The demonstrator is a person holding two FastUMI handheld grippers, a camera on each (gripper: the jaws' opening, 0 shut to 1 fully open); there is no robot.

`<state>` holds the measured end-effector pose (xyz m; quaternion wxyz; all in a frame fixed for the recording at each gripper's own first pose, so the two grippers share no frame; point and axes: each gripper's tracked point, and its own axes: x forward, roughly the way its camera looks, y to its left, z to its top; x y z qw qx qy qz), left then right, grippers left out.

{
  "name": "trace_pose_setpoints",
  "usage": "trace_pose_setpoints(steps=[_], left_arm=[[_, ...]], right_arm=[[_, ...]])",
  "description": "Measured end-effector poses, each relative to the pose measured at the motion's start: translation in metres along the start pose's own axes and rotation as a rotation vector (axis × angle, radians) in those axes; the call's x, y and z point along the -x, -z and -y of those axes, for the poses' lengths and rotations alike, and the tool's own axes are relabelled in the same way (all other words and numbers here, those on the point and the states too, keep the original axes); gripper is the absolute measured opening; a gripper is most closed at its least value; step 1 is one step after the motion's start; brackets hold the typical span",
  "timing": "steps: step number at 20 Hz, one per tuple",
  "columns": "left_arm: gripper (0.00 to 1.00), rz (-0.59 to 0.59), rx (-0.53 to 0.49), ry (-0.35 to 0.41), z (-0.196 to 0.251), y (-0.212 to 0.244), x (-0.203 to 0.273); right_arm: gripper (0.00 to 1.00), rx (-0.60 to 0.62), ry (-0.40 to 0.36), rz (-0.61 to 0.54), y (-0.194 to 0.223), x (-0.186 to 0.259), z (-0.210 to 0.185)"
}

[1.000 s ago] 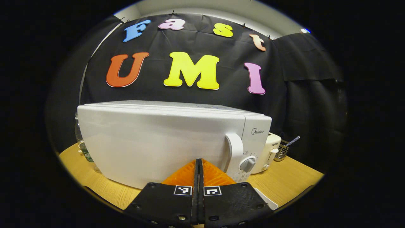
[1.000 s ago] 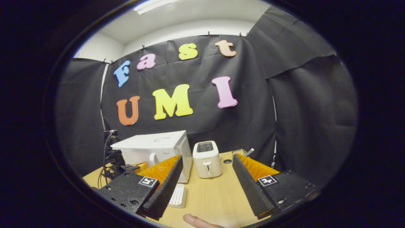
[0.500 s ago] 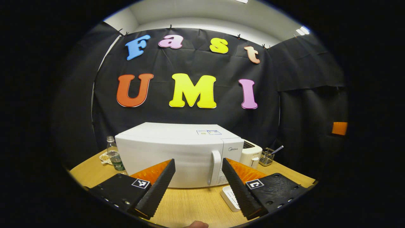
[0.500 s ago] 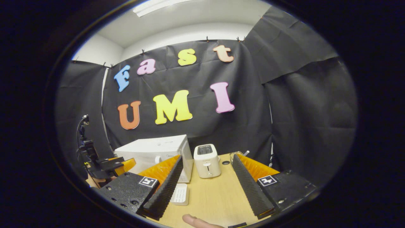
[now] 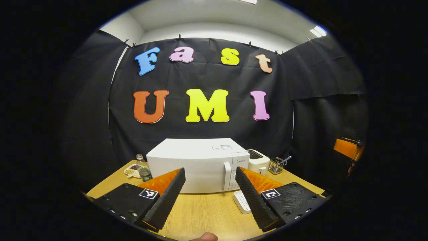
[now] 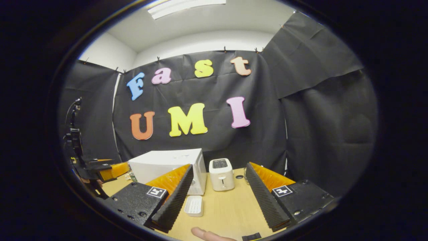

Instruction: Open the microwave oven with the left hand, put the food in, and close the microwave oven.

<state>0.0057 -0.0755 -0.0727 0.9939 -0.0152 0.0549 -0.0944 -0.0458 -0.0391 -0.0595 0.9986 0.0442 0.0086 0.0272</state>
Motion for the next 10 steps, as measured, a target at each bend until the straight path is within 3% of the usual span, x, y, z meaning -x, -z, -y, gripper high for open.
trace_pose_setpoints(steps=[1, 2, 3, 4, 5, 9, 10], left_arm=[[0.96, 0.007, -0.007, -0.002, -0.002, -0.005, 0.009], [0.96, 0.013, -0.017, -0.02, -0.006, -0.01, 0.018], [0.96, 0.02, -0.025, -0.04, -0.01, -0.016, 0.027], [0.97, 0.029, -0.03, -0.058, -0.015, -0.022, 0.036], [0.97, 0.045, -0.033, -0.069, -0.018, -0.029, 0.046], [0.96, 0.106, -0.018, -0.103, -0.027, -0.047, 0.077], [0.96, 0.108, -0.014, -0.103, -0.026, -0.048, 0.078]], right_arm=[[1.0, -0.007, -0.008, 0.007, -0.004, 0.004, -0.004], [0.89, -0.012, -0.016, 0.013, -0.008, 0.007, -0.008], [1.0, -0.011, -0.024, 0.02, -0.011, 0.011, -0.012], [1.0, -0.007, -0.031, 0.03, -0.015, 0.014, -0.015], [0.89, 0.001, -0.036, 0.037, -0.016, 0.023, -0.016], [0.89, 0.052, -0.041, 0.052, -0.019, 0.029, -0.025], [1.0, 0.066, -0.028, 0.055, -0.02, 0.028, -0.023]])
